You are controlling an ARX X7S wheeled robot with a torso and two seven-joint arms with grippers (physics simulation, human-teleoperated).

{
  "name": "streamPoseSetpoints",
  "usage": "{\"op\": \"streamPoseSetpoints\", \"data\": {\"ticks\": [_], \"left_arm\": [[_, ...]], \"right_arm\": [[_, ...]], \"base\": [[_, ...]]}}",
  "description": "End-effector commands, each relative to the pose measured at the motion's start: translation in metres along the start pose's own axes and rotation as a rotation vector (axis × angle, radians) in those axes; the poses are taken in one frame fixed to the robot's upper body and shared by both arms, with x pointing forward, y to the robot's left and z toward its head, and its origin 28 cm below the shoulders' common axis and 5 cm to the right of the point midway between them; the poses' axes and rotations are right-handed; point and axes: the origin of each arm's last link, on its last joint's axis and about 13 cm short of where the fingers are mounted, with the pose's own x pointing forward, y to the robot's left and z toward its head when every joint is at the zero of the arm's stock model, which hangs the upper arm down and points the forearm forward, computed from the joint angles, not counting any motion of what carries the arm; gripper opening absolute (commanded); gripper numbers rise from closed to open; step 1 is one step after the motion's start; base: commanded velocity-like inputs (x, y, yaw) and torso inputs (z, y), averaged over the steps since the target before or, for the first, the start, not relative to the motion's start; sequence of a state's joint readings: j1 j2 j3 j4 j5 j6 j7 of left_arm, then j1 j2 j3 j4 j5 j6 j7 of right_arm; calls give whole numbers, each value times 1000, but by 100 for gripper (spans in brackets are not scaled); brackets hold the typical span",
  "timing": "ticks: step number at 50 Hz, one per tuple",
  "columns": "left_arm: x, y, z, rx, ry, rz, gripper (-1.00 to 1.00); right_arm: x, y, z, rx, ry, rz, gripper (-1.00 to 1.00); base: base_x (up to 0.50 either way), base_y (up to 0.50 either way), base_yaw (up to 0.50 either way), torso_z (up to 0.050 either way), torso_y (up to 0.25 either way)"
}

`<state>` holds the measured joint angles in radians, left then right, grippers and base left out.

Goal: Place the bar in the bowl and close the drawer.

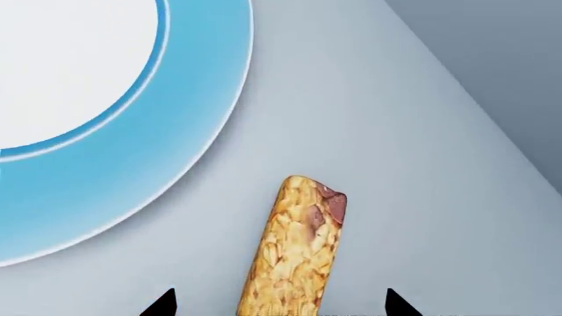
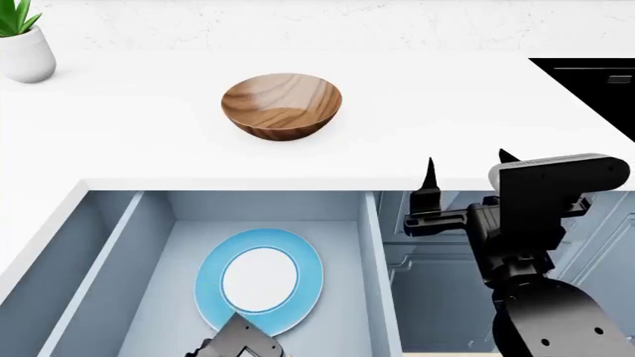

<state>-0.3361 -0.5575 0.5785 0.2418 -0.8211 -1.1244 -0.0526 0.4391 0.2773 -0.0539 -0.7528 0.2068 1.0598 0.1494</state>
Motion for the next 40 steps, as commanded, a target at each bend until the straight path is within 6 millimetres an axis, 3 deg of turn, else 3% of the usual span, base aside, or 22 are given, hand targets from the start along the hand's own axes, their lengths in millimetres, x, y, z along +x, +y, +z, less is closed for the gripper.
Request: {"op": "streamPoseSetpoints", "data": {"ticks": [1, 19, 20, 37, 40], "left_arm": [[8, 0, -7, -9, 35, 4, 100], [15, 0, -13, -20, 75, 10, 100], [15, 0, -13, -20, 75, 12, -100], [9, 0, -4, -3, 30, 27, -100], [0, -1, 3, 15, -6, 40, -100]], "right_arm": [[0, 0, 0, 1, 0, 1, 100], [0, 1, -5, 3, 7, 3, 100], [1, 1, -5, 2, 8, 2, 100], [0, 2, -6, 4, 9, 4, 100], [1, 2, -6, 6, 8, 3, 100]], "base": [[0, 0, 0, 0, 0], [0, 0, 0, 0, 0], [0, 0, 0, 0, 0], [0, 0, 0, 0, 0], [0, 0, 0, 0, 0]]}}
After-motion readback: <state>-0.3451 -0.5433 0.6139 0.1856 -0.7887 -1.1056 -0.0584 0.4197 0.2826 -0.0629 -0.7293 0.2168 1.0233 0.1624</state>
